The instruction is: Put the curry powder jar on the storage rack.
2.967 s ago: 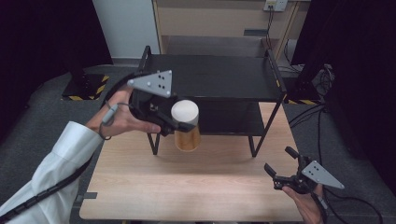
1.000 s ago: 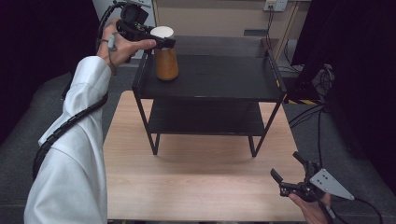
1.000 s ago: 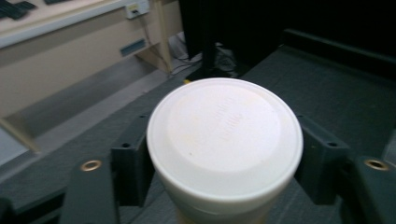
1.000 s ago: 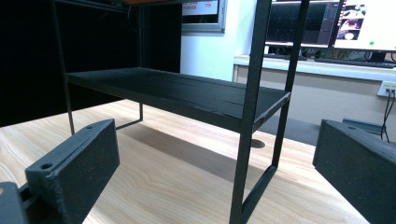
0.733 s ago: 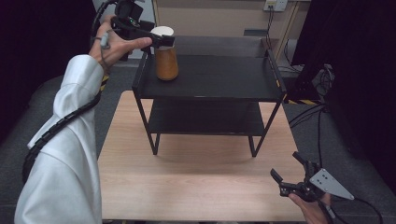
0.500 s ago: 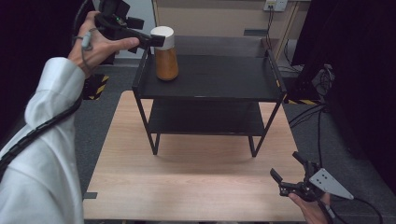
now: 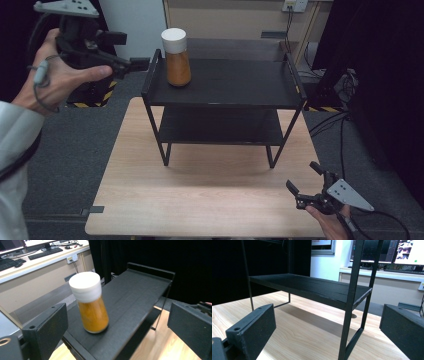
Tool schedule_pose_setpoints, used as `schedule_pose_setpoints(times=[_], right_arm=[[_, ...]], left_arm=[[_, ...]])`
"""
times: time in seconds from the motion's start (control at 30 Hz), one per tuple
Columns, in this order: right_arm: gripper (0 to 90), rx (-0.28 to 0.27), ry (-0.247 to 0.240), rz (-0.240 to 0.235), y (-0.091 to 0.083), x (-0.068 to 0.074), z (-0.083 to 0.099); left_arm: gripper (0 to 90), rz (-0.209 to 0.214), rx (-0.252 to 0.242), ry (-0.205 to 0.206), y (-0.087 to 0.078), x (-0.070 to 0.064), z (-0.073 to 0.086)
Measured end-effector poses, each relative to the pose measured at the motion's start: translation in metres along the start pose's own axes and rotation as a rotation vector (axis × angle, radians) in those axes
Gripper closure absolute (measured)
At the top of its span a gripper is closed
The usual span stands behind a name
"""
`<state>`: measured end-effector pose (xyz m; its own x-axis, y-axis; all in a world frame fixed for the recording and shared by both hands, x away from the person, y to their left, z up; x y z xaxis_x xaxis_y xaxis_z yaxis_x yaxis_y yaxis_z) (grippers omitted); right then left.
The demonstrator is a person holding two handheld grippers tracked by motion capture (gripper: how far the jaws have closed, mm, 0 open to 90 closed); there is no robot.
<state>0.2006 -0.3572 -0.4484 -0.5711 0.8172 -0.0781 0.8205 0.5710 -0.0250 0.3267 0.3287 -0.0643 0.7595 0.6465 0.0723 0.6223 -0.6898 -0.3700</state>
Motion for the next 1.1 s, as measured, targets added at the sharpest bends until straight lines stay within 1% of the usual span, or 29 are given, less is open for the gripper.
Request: schedule_pose_setpoints(times=[0.03,0.07,0.13,0.17,0.2,0.23,0.27,0.3,0.33,0.37,0.43,0.53,0.6,0.7,0.73,0.8,0.87,0.9,0.97,1.0,1.03,1.07,1.1], right_arm=[[0.5,0.0,-0.002,-0.001,0.0,0.0,0.0],[0.5,0.0,-0.002,-0.001,0.0,0.0,0.0],[0.5,0.002,0.0,-0.003,0.002,0.0,0.0],[0.5,0.003,0.001,-0.005,0.002,-0.001,0.0],[0.5,0.003,0.001,-0.005,0.002,-0.001,0.0],[0.5,0.004,-0.001,-0.007,0.003,-0.001,0.0],[0.5,0.004,-0.001,-0.007,0.003,-0.001,0.0],[0.5,0.005,-0.004,-0.011,0.004,-0.001,0.0],[0.5,0.005,-0.004,-0.011,0.004,-0.001,0.0],[0.5,0.006,-0.004,-0.011,0.005,0.0,0.0],[0.5,0.006,-0.005,-0.014,0.006,0.0,-0.001],[0.5,0.007,-0.006,-0.015,0.006,0.0,-0.001],[0.5,0.008,-0.007,-0.015,0.006,0.0,-0.001],[0.6,0.009,-0.007,-0.015,0.006,0.0,-0.001],[0.6,0.009,-0.006,-0.015,0.006,0.0,-0.001],[0.6,0.01,-0.006,-0.017,0.006,0.0,-0.001],[0.6,0.013,-0.006,-0.019,0.006,0.0,-0.001],[0.6,0.012,-0.005,-0.02,0.007,0.0,-0.001],[0.6,0.012,-0.005,-0.019,0.007,0.0,-0.001],[0.6,0.012,-0.005,-0.02,0.007,-0.001,-0.001],[0.7,0.012,-0.005,-0.021,0.007,0.0,-0.001],[0.7,0.012,-0.005,-0.021,0.007,0.0,-0.001],[0.7,0.013,-0.005,-0.023,0.007,0.0,-0.001]], left_arm=[[2.1,0.006,-0.003,0.015,-0.008,-0.005,0.005],[2.1,0.006,-0.003,0.015,-0.008,-0.005,0.005],[2.1,0.006,0.0,0.033,-0.02,-0.012,0.011],[2.1,0.007,0.001,0.04,-0.024,-0.014,0.013],[2.1,0.007,0.001,0.04,-0.024,-0.014,0.013],[2.1,0.004,-0.001,0.05,-0.031,-0.017,0.016],[2.1,0.004,-0.001,0.05,-0.031,-0.017,0.016],[2.1,0.0,-0.006,0.053,-0.034,-0.019,0.018],[2.1,0.008,-0.015,0.045,-0.037,-0.019,0.02],[2.1,0.003,-0.011,0.049,-0.042,-0.02,0.023],[2.1,0.004,-0.008,0.046,-0.044,-0.02,0.026],[2.2,0.003,-0.007,0.053,-0.046,-0.021,0.028],[2.2,0.005,-0.008,0.048,-0.046,-0.02,0.03],[2.2,0.021,-0.011,0.043,-0.045,-0.017,0.034],[2.1,0.02,-0.003,0.053,-0.045,-0.016,0.034],[2.1,0.018,-0.005,0.049,-0.044,-0.014,0.037],[2.3,0.015,0.003,0.051,-0.043,-0.014,0.037],[2.3,0.024,0.0,0.046,-0.042,-0.012,0.038],[2.3,0.023,-0.004,0.043,-0.042,-0.012,0.039],[2.4,0.011,-0.004,0.049,-0.042,-0.013,0.038],[2.4,0.035,-0.017,0.032,-0.041,-0.01,0.04],[2.6,0.035,-0.017,0.032,-0.041,-0.01,0.04],[2.7,0.009,-0.001,0.058,-0.04,-0.013,0.038]])
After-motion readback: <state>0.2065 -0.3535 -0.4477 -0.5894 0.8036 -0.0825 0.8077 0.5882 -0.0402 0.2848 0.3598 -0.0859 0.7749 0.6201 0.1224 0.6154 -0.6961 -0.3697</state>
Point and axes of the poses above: each handheld gripper's, and its own axes: y roughly forward along the jaws, z roughly out of its underside, x roughly to its left, the point moved 3 cm from there along y, roughly forward along the jaws, and after that the axes turned 1 degree about -y, right-handed, at the moved point
